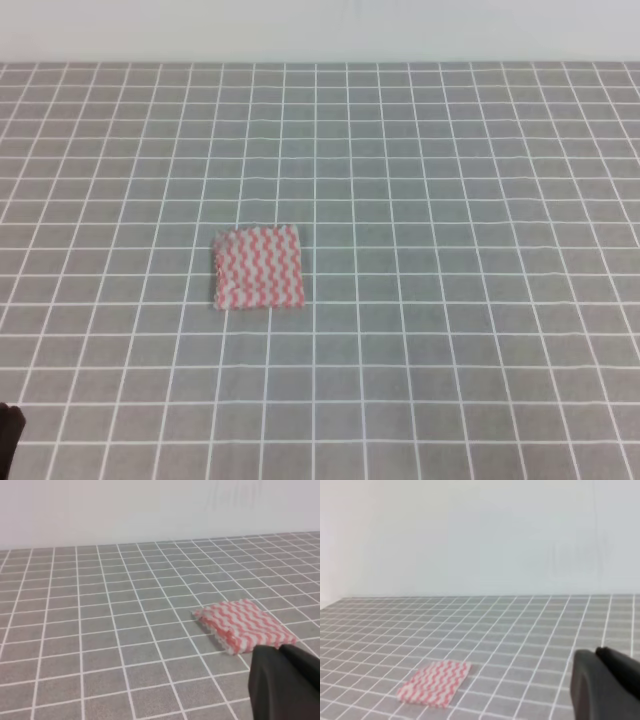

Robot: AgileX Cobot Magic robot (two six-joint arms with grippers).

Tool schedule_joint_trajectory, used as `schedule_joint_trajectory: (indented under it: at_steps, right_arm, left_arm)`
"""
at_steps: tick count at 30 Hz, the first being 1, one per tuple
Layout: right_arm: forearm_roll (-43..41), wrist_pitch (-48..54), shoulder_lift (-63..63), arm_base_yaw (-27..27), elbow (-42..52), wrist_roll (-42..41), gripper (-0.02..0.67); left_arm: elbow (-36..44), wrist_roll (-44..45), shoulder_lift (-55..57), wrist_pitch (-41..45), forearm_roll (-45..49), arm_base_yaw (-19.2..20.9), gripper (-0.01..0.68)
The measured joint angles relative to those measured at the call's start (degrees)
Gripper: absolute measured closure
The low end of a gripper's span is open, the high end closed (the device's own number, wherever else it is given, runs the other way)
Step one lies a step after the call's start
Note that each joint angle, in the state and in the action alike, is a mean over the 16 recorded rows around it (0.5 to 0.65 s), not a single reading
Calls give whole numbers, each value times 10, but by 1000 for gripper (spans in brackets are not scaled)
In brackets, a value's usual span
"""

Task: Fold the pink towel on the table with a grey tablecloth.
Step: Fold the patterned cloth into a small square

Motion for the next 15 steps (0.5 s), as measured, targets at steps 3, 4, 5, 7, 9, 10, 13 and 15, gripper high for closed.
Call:
schedule_joint_trajectory:
  at_steps: [3,4,5,7,9,10,13,15]
  right_arm:
    - [4,3,0,0,8,0,664]
    - [6,2,0,0,10,0,664]
    - [7,1,0,0,11,-1,664]
    - [9,-6,0,0,13,-7,664]
    - [13,-13,-1,0,13,-16,664]
    - [16,-19,-2,-1,14,-23,664]
    - [25,-37,-6,-9,17,-45,664]
    - [34,-47,-9,-27,22,-60,664]
  left_arm:
    - [0,0,0,3,0,0,675]
    - [0,0,0,3,0,0,675]
    - [0,0,0,4,0,0,675]
    - [0,0,-1,4,0,0,675]
    - [0,0,-1,4,0,0,675]
    - [-1,0,-1,5,0,0,676]
    - [0,0,-1,4,0,0,675]
    - [0,0,-1,4,0,0,675]
